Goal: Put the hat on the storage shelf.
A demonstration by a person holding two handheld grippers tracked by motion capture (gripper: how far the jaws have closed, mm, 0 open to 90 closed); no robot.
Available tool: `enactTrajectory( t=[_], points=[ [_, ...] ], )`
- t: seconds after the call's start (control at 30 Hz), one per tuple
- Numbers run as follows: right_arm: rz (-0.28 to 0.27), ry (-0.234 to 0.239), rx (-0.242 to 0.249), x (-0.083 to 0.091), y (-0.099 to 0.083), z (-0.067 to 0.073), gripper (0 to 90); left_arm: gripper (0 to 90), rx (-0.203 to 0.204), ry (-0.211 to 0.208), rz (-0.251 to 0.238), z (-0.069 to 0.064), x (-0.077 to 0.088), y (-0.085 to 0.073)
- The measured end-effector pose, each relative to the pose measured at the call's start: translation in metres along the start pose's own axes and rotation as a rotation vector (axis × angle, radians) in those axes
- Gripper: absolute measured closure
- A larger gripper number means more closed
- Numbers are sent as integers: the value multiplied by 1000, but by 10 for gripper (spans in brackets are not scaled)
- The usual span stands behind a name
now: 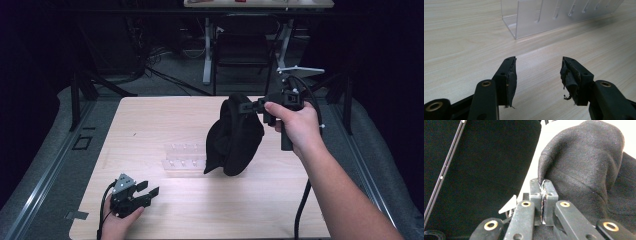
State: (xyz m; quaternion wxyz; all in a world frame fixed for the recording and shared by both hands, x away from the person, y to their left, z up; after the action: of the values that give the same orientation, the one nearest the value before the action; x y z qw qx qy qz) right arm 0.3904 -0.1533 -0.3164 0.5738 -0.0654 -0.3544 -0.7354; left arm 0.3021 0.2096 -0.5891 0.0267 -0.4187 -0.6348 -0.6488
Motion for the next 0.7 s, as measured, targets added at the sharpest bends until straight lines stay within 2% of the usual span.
enactTrajectory(
  t=[0.2,0.5,0.7],
  points=[
    [-13,-5,-3,-7,6,-3,885,468,-5,-5,4,-1,-1,0],
    [-6,-28,0,-16,11,-10,884,468,3,-9,-6,-5,-2,2],
    [-13,-30,1,-20,12,-11,884,468,-26,-28,-13,-16,-3,8]
  ],
)
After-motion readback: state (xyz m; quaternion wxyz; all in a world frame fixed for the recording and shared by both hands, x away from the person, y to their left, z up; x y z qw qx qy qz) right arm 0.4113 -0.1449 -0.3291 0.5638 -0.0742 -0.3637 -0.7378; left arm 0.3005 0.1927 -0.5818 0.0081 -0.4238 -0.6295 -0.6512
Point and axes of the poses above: each handheld gripper's, and its own axes: x roughly backward along the jaws, y roughly out of its top, z roughly to its left, the point moved 5 cm from there along -x, roughly forward along the jaws
